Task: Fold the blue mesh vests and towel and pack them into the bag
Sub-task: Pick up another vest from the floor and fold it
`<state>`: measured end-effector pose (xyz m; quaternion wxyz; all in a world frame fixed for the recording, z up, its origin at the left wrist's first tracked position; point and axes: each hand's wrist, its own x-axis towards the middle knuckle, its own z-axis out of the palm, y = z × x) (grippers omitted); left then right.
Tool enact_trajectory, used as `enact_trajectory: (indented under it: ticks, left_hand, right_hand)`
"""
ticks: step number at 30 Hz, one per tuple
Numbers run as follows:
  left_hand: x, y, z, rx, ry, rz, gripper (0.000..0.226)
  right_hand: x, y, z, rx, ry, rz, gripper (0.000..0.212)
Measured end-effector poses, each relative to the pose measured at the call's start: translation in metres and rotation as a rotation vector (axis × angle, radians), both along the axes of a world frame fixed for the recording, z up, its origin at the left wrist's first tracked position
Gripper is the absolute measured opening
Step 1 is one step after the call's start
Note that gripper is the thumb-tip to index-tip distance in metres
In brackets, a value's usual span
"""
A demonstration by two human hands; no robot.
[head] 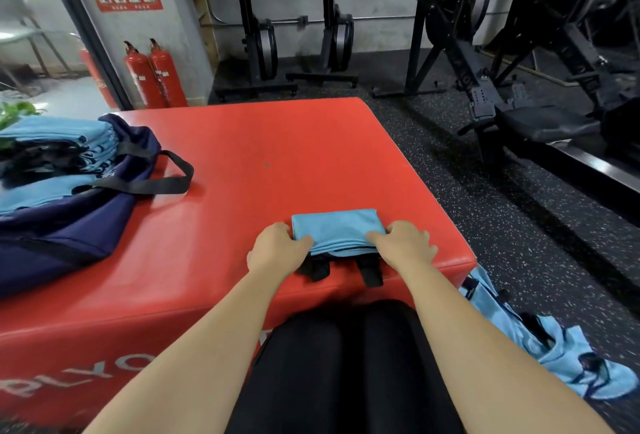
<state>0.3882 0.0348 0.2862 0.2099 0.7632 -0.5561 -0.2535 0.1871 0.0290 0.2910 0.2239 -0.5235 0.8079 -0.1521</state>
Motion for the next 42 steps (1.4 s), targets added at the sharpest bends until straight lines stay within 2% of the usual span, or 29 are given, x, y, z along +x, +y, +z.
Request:
enact_trajectory:
  ticks: [3, 5, 7, 9, 14, 19, 24, 28, 31, 32, 35, 42]
  left_hand:
    - [-0.002, 0.000, 0.004, 0.098, 0.045, 0.033, 0.036]
    - [-0.006, 0.001, 0.006, 0.138, 0.079, 0.038, 0.033]
    - [-0.008, 0.003, 0.002, 0.143, 0.158, 0.024, 0.026]
    - [-0.010, 0.007, 0.000, 0.142, 0.198, 0.030, 0.030]
    - [-0.010, 0.017, -0.001, -0.019, 0.321, 0.007, 0.028]
    - [0.009, 0.027, 0.012, -0.061, 0.490, 0.094, 0.036]
    - [0.052, 0.049, 0.039, -0.167, 0.541, 0.194, 0.038]
    - [0.092, 0.077, 0.059, -0.236, 0.495, 0.213, 0.031]
    - [0.124, 0.099, 0.079, -0.249, 0.437, 0.191, 0.013]
    - [0.135, 0.105, 0.085, -0.252, 0.441, 0.186, 0.009]
    - [0.165, 0.121, 0.102, -0.249, 0.495, 0.170, 0.024]
    - [0.238, 0.141, 0.115, -0.179, 0.589, 0.216, 0.031]
  right_hand:
    - [0.002, 0.000, 0.004, 0.091, -0.011, -0.020, 0.040]
    - [0.001, 0.001, 0.005, 0.111, -0.034, -0.027, 0.035]
    - [0.002, 0.004, 0.005, 0.112, -0.048, -0.011, 0.028]
    - [0.001, 0.009, 0.002, 0.062, -0.065, 0.004, 0.024]
    - [-0.002, 0.020, -0.004, -0.125, -0.151, -0.012, 0.023]
    - [0.009, 0.025, 0.012, -0.188, -0.285, 0.062, 0.024]
    - [0.045, 0.029, 0.033, -0.266, -0.440, 0.141, 0.033]
    - [0.079, 0.033, 0.043, -0.287, -0.543, 0.322, 0.027]
    - [0.105, 0.036, 0.056, -0.296, -0.609, 0.536, 0.015]
    - [0.114, 0.037, 0.062, -0.290, -0.638, 0.603, 0.022]
    - [0.141, 0.042, 0.076, -0.250, -0.677, 0.725, 0.036]
    - [0.211, 0.042, 0.086, -0.187, -0.687, 0.815, 0.031]
